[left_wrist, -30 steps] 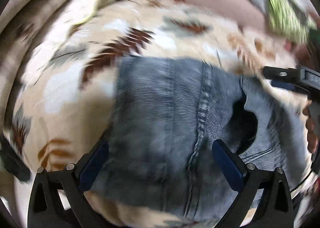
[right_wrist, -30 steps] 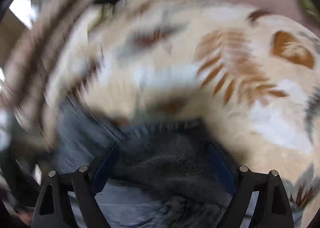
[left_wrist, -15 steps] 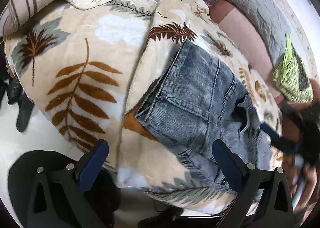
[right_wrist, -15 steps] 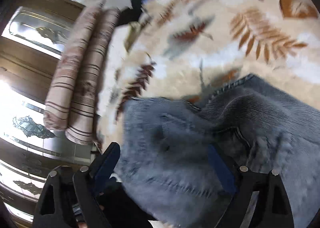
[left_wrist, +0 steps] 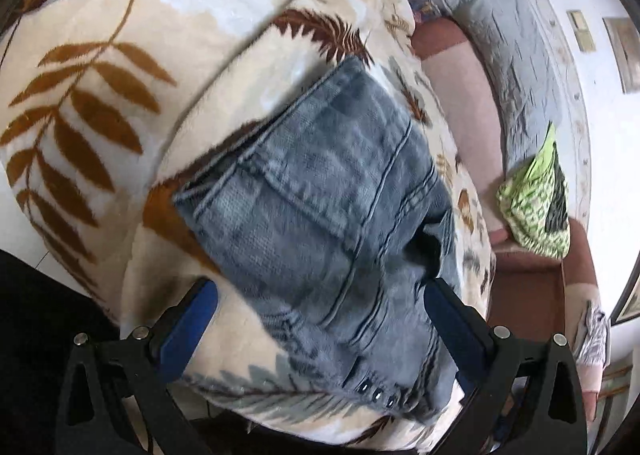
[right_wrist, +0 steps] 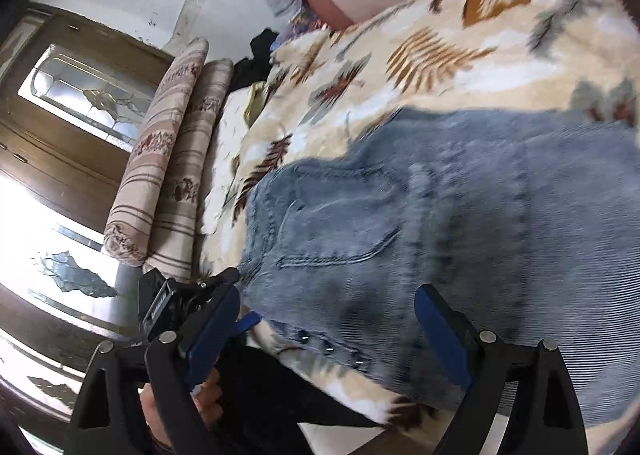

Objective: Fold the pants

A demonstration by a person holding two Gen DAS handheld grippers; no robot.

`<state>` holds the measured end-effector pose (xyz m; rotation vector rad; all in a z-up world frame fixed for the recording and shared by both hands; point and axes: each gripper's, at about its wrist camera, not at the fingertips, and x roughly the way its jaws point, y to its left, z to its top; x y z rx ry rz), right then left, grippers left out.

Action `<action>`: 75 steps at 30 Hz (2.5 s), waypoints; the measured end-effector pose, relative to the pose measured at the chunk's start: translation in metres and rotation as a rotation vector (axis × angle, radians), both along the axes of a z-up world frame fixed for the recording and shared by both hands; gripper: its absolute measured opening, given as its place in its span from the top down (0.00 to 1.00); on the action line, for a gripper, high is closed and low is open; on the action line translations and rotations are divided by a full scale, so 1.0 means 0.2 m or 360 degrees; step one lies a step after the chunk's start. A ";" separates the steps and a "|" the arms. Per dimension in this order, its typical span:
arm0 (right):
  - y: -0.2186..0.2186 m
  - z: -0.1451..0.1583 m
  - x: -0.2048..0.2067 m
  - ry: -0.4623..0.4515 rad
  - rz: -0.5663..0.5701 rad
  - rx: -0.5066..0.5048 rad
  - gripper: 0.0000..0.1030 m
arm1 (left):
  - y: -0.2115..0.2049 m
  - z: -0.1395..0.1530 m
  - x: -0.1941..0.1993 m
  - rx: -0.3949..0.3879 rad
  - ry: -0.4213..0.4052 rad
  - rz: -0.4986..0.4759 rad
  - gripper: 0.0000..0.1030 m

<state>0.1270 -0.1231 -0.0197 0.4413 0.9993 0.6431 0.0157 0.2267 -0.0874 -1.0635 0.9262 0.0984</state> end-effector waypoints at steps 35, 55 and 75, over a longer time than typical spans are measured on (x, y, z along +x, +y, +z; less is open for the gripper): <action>-1.32 -0.20 -0.42 0.0066 -0.0879 0.0437 0.11 | -1.92 0.28 0.18 0.1270 -0.0286 -0.1707 0.70; -0.76 -0.20 -0.23 0.0235 -0.0508 0.0313 0.16 | -1.20 0.24 0.39 0.1683 -0.0034 -0.1159 0.14; -0.74 -0.04 0.33 0.0193 -0.0445 0.0093 0.15 | -1.12 0.42 0.33 0.1454 -0.0201 -0.0989 0.12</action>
